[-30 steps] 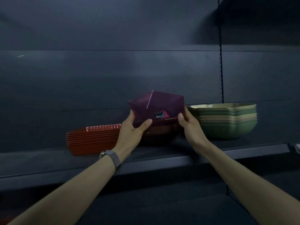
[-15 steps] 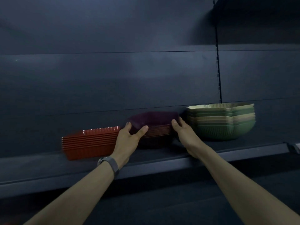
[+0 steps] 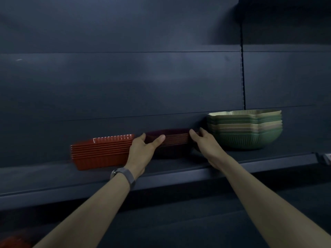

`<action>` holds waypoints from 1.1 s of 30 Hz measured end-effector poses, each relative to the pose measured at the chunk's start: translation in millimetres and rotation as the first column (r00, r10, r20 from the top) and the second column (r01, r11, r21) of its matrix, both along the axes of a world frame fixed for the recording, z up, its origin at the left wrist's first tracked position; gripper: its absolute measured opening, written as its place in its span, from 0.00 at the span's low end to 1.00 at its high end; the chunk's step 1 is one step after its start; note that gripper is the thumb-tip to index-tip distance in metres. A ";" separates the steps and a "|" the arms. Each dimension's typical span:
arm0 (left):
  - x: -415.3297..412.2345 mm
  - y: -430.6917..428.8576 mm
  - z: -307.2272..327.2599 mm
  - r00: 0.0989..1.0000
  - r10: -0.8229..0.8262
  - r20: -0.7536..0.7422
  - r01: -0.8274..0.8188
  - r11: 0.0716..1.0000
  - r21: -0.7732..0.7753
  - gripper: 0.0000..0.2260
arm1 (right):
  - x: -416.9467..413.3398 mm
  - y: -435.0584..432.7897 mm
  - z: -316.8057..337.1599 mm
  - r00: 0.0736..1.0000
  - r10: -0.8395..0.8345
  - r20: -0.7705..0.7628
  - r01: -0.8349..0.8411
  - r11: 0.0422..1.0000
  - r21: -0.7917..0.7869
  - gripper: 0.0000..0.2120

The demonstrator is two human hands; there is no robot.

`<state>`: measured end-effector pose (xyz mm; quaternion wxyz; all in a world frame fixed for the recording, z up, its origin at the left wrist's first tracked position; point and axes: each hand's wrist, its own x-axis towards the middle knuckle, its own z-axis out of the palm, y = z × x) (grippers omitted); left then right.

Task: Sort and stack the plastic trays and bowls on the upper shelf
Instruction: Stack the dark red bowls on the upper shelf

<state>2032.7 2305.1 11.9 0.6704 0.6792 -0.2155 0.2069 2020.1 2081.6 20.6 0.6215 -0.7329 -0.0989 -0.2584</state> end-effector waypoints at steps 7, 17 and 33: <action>2.1 3.6 -0.8 1.000 -0.018 0.014 0.018 1.000 0.009 0.46 | 1.7 -0.8 -2.3 0.998 -0.060 0.014 0.061 0.991 -0.117 0.36; 3.3 -0.7 -0.4 0.999 0.006 -0.035 -0.006 1.000 0.000 0.34 | -6.8 1.1 -1.4 0.993 -0.118 0.000 0.116 0.971 -0.210 0.37; -55.8 15.1 7.6 0.976 0.210 -0.064 -0.206 0.976 0.063 0.29 | -77.5 42.7 1.2 0.909 -0.361 0.209 0.393 0.909 -0.138 0.14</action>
